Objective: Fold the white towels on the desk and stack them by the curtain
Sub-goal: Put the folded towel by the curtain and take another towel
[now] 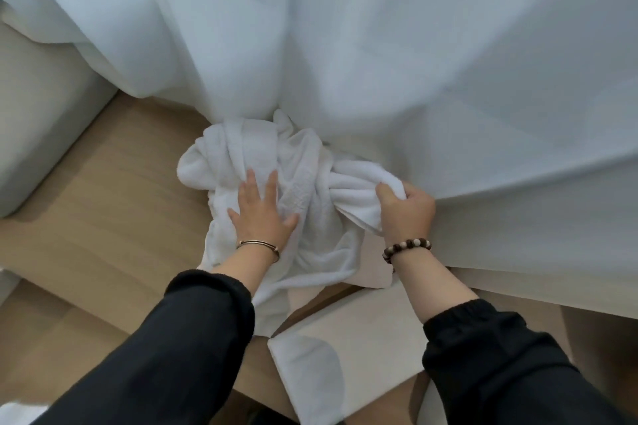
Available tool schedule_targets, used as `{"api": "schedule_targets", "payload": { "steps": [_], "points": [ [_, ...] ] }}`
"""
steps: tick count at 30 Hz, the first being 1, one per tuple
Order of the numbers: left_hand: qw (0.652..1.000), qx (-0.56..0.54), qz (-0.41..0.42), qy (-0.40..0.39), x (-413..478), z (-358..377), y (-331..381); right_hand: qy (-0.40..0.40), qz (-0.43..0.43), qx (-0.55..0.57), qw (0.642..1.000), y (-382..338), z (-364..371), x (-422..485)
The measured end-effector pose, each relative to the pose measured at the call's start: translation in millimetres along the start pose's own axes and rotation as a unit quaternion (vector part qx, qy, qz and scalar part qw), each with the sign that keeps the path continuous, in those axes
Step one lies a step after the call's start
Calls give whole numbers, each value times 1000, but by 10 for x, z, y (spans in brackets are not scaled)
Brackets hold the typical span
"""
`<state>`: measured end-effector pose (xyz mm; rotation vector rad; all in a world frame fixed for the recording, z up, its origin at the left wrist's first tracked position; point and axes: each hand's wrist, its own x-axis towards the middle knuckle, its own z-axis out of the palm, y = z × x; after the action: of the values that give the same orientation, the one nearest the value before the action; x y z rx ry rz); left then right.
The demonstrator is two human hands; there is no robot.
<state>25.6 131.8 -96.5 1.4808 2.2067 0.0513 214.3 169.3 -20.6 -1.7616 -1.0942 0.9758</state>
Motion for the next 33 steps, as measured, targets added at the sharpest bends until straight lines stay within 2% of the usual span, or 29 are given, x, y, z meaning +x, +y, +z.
{"api": "schedule_targets", "payload": {
  "steps": [4, 9, 11, 13, 15, 17, 18, 19, 20, 22, 23, 25, 26, 29, 30, 31, 32, 33],
  "points": [
    [997, -30, 77, 2, 0, 107, 484, -57, -7, -31, 998, 119, -37, -108],
    [993, -109, 20, -38, 227, 236, 531, -58, 12, -84, 995, 411, -110, -25],
    [988, -157, 6, 15, 229, 220, 379, -9, 67, -97, 993, 509, -134, 72],
    [966, -222, -17, 128, 153, 164, 233, 23, 97, -183, 978, 609, -192, 175],
    [945, -253, -51, 199, 59, 88, 103, -40, 122, -315, 940, 682, -238, 219],
    [936, -265, -70, 219, -17, 33, 1, -151, 146, -472, 856, 738, -216, 196],
    [935, -268, -75, 222, -47, 7, -28, -196, 129, -542, 807, 777, -176, 177],
    [933, -269, -78, 224, -70, -10, -49, -220, 84, -587, 774, 801, -110, 162],
    [933, -267, -80, 229, -81, -16, -68, -228, 26, -597, 768, 813, -25, 149],
    [935, -257, -87, 226, -77, -13, -88, -256, -36, -549, 795, 800, 172, 120],
    [938, -265, -89, 207, -72, -7, -99, -272, -19, -498, 823, 786, 271, 110],
    [926, -336, -94, 142, -72, 9, -127, -301, 67, -376, 874, 764, 447, 92],
    [913, -379, -98, 110, -83, 14, -140, -318, 106, -333, 881, 765, 518, 83],
    [912, -403, -79, 10, -117, 4, -201, -370, 146, -350, 848, 750, 635, 48],
    [907, -415, -65, -41, -122, 20, -248, -355, 152, -336, 859, 736, 658, 42],
    [900, -424, -57, -85, -140, 16, -290, -322, 162, -284, 888, 707, 679, 34],
    [901, -421, -52, -92, -155, 7, -338, -282, 167, -217, 920, 673, 702, 23],
    [916, -396, -46, -49, -162, -3, -389, -238, 151, -161, 946, 632, 727, 10]
  ]
}}
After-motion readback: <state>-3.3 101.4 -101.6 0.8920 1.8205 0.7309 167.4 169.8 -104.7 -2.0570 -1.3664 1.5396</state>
